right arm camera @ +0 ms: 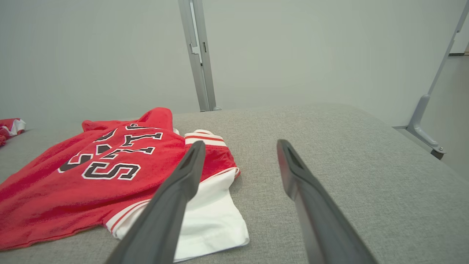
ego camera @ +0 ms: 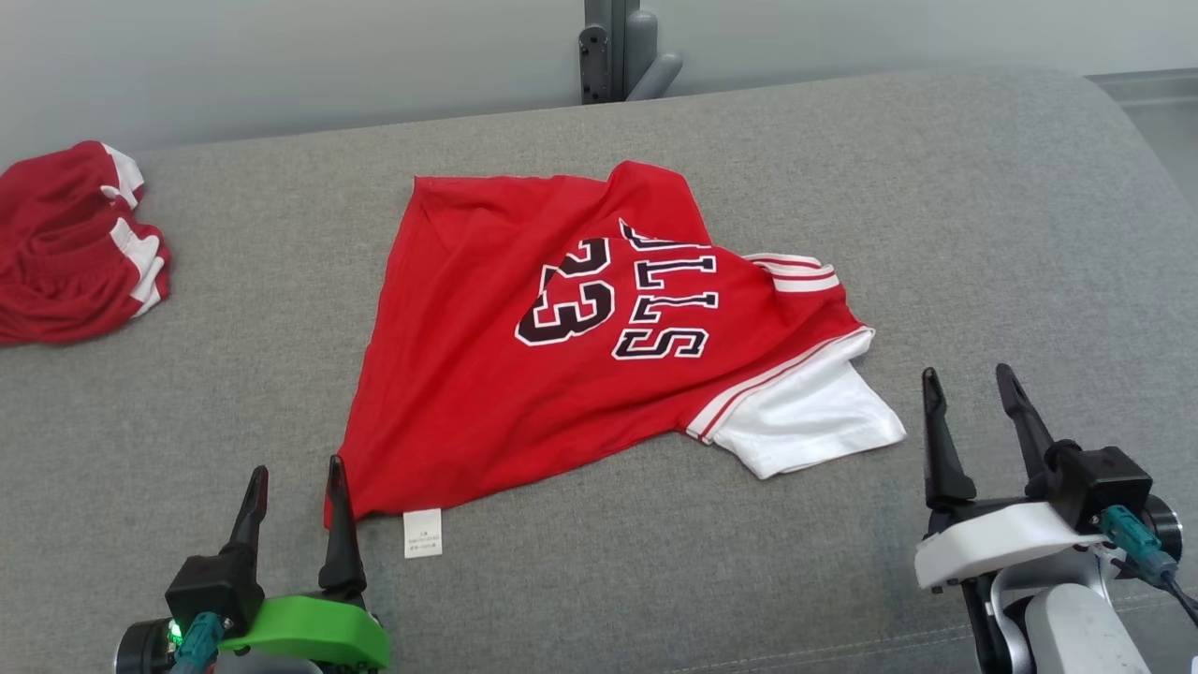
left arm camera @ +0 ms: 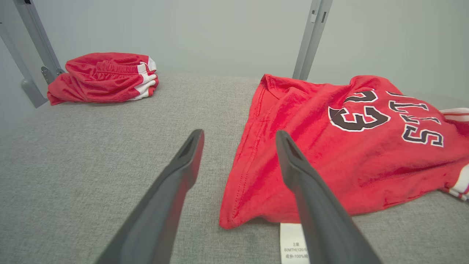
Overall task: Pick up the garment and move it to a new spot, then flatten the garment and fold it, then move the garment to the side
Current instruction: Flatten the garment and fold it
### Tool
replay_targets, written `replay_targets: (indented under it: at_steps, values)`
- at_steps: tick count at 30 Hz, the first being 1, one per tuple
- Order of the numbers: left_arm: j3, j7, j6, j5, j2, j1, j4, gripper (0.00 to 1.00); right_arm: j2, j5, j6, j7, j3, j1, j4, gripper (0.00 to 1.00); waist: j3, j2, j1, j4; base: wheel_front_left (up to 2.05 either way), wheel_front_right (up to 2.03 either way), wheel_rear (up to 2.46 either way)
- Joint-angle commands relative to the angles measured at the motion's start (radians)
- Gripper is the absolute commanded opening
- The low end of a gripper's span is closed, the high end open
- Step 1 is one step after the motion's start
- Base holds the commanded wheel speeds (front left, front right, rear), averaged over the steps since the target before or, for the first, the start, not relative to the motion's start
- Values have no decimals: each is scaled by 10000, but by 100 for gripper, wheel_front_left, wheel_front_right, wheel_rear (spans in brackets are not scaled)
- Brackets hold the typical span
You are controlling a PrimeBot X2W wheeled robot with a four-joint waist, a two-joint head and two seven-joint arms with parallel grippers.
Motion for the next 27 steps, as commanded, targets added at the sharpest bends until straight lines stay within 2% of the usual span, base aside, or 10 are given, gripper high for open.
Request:
replay_targets:
  at_steps: [1, 9, 27]
  values:
    - [27, -5, -22, 101, -61, 29, 14, 100, -23, 100, -14, -29, 257, 188, -75, 100, -260, 0, 0, -9, 0, 0, 0]
    - [-32, -6, -90, 150, -152, 390, 124, 100, -26, 393, -14, -29, 827, 519, 8, 100, -762, 0, 0, 61, 0, 0, 0]
    - [-95, -6, -12, 149, -189, 708, -117, 100, -27, 275, -14, -29, 883, 667, 226, 100, -1154, 0, 0, 206, 0, 0, 0]
